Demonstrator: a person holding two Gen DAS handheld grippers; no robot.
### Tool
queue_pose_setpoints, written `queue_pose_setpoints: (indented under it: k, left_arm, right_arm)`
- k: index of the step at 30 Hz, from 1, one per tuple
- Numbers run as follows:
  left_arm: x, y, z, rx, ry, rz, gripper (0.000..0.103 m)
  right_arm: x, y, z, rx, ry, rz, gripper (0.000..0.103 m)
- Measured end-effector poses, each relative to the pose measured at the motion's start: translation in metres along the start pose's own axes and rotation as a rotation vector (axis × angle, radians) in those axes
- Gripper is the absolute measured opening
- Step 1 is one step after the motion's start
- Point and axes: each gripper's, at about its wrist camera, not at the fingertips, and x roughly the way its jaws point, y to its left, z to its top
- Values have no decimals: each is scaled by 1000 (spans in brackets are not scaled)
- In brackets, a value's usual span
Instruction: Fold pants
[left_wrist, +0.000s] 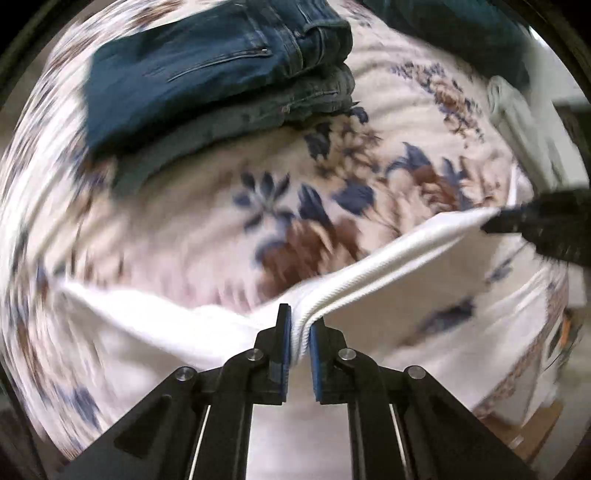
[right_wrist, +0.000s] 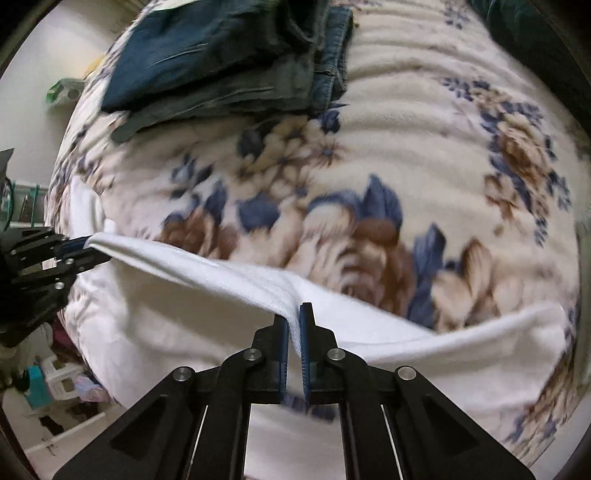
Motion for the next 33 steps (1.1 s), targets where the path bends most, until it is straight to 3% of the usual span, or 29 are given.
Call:
queue_pose_setpoints:
  k: [2, 3, 4, 6, 7, 13, 17, 22, 25, 27, 28, 29, 30, 33]
  left_arm:
    - [0, -16, -17, -102, 7, -30, 7]
    - [-10, -22, -42, -147, 9, -34, 7]
    - [18, -31, -46, -179, 10, -38, 7]
    - [30, -50, -80, -229, 36, -26, 7]
    - [53, -62, -73, -256, 53, -36, 7]
    - [127, -61, -139, -362, 189, -122, 7]
    - [170, -57, -153, -381, 218, -131, 6]
    - [168, -63, -149, -349, 196, -97, 14]
    - [154, -70, -147, -351, 189, -62, 28]
    - [138, -75, -147, -346, 156, -23, 56]
    - [131, -77, -146, -347, 139, -9, 67]
    - [121, -80, -146, -347, 110, 23, 87]
    - [111, -81, -146, -351, 82, 50, 92]
    - [88, -85, -144, -368, 22, 139, 92]
  right_arm:
    - [-15, 10, -33, -6, -6, -25, 6]
    - [-21, 12, -57, -10, -10, -32, 6]
    - [-27, 11, -79, -9, -8, -35, 6]
    - [-29, 13, -117, 8, 7, -43, 6]
    - [-28, 11, -134, 22, 15, -43, 6]
    - [30, 10, -226, 153, 122, -51, 6]
    - [74, 18, -260, 152, 181, -112, 6]
    - [94, 23, -265, 161, 183, -180, 8]
    - [93, 24, -265, 203, 191, -179, 24]
    - [88, 23, -265, 223, 190, -165, 87]
    - [84, 24, -266, 237, 181, -140, 92]
    - [77, 25, -268, 243, 164, -121, 92]
    - [69, 26, -267, 238, 147, -120, 92]
    - [46, 23, -269, 237, 96, -149, 92]
